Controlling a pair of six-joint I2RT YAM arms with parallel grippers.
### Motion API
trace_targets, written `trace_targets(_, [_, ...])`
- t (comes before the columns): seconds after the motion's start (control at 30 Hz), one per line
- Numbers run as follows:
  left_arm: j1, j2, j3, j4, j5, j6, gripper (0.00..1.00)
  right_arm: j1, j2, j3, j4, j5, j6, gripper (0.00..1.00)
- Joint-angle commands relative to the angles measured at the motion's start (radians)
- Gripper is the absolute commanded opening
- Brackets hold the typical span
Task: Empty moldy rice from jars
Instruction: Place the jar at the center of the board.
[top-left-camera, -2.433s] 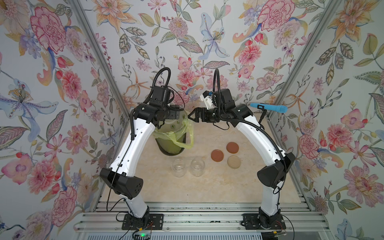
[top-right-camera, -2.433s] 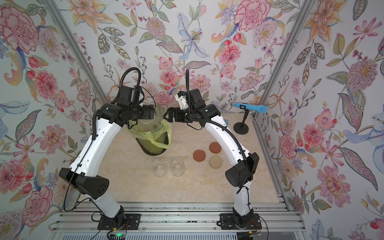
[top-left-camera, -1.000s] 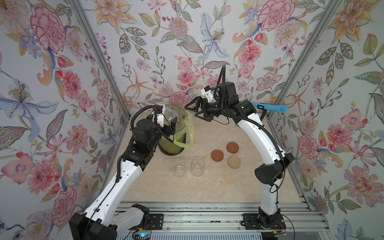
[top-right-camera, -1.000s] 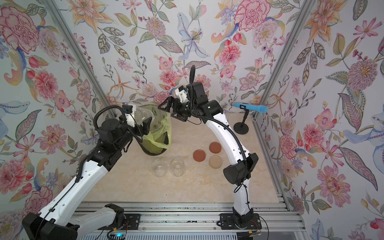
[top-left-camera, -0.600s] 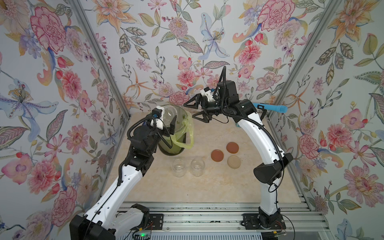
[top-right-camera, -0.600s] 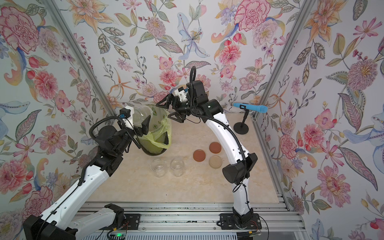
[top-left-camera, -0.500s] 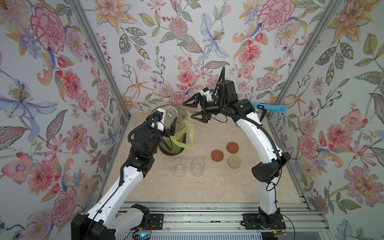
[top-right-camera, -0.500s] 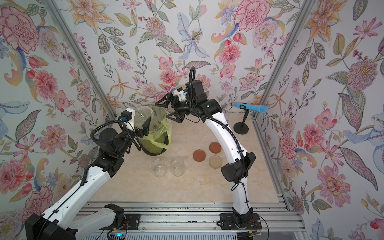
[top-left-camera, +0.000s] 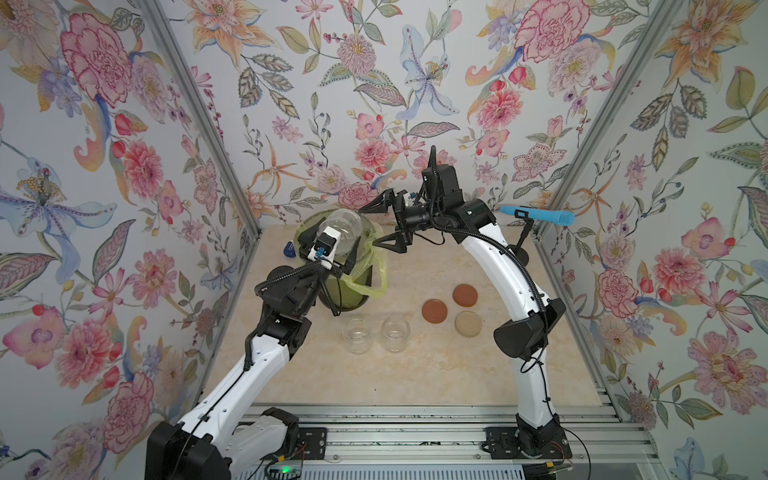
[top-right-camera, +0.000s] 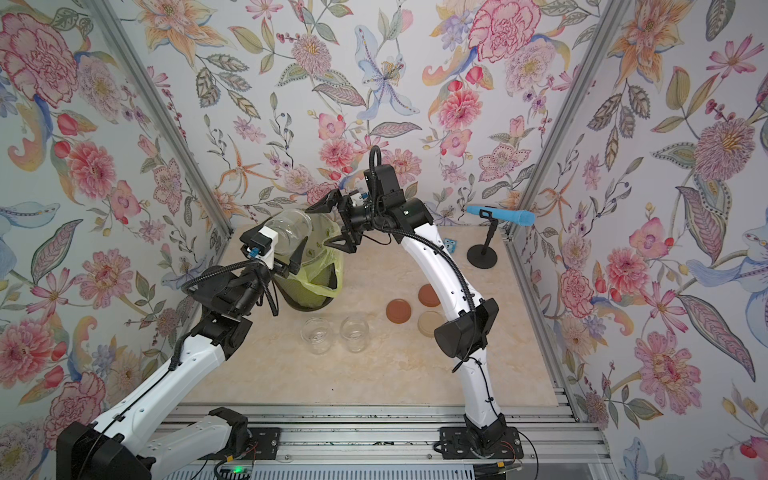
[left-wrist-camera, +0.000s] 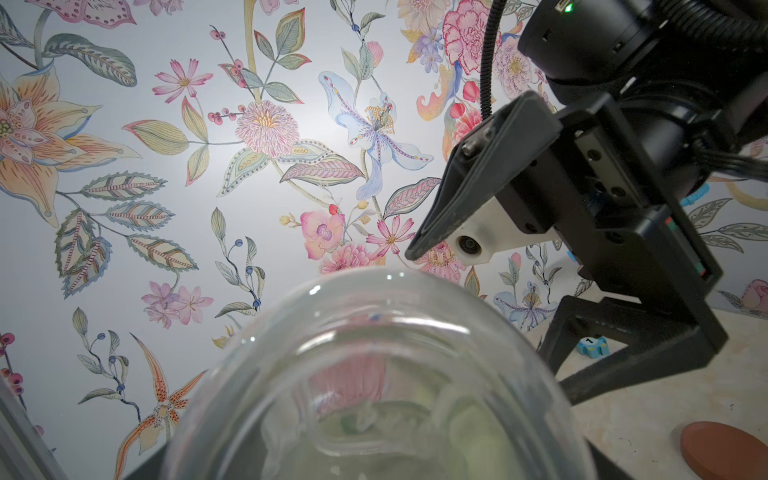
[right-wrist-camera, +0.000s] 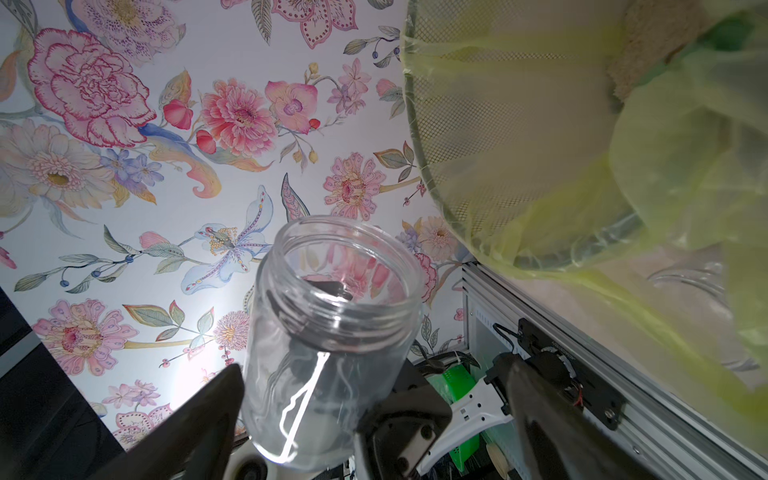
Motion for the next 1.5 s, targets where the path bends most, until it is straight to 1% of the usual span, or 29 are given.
trace_targets(0.0, [-0.008, 0.012, 0.009, 0.115, 0.028, 0.046, 0.0, 0.014, 0.005, 0.031, 0.032, -0.033, 0.078, 1.0])
trace_targets(0.17, [-0.031, 0.041, 0.021, 0.115, 0.018, 0.086, 0.0, 0.025, 0.01, 0.031, 0.077, -0.039, 0.129, 1.0])
trace_targets(0.5, [-0.09, 0.071, 0.039, 0.12, -0.019, 0.161, 0.0, 0.025, 0.024, 0.03, 0.095, -0.028, 0.14, 1.0])
trace_targets(0.57, [-0.099, 0.077, 0.04, 0.12, -0.021, 0.169, 0.0, 0.055, 0.026, 0.03, 0.099, -0.031, 0.142, 1.0])
trace_targets(0.63, [-0.108, 0.083, 0.043, 0.119, -0.026, 0.18, 0.0, 0.06, 0.029, 0.029, 0.1, -0.032, 0.147, 1.0])
trace_targets(1.03, [-0.119, 0.109, 0.049, 0.131, -0.036, 0.198, 0.0, 0.074, 0.037, 0.023, 0.101, -0.034, 0.143, 0.99])
trace_targets(1.07, [-0.119, 0.111, 0.049, 0.13, -0.038, 0.198, 0.0, 0.076, 0.037, 0.023, 0.101, -0.034, 0.143, 0.96])
trace_targets(1.13, [-0.119, 0.11, 0.047, 0.138, -0.047, 0.195, 0.0, 0.076, 0.039, 0.024, 0.101, -0.034, 0.142, 0.87])
trace_targets(1.17, [-0.119, 0.109, 0.045, 0.142, -0.051, 0.194, 0.0, 0.075, 0.039, 0.023, 0.101, -0.034, 0.142, 0.84])
trace_targets(1.2, [-0.118, 0.11, 0.043, 0.146, -0.056, 0.192, 0.0, 0.076, 0.038, 0.024, 0.102, -0.034, 0.139, 0.78])
trace_targets(1.27, [-0.118, 0.11, 0.04, 0.151, -0.066, 0.187, 0.0, 0.076, 0.039, 0.027, 0.104, -0.035, 0.129, 0.64])
trace_targets(1.33, [-0.119, 0.109, 0.035, 0.158, -0.076, 0.185, 0.0, 0.076, 0.038, 0.026, 0.104, -0.039, 0.121, 0.43])
trace_targets(1.43, [-0.121, 0.11, 0.034, 0.164, -0.084, 0.177, 0.0, 0.075, 0.039, 0.025, 0.104, -0.043, 0.112, 0.18])
trace_targets(1.47, [-0.12, 0.111, 0.034, 0.165, -0.087, 0.175, 0.0, 0.074, 0.039, 0.027, 0.104, -0.044, 0.109, 0.12])
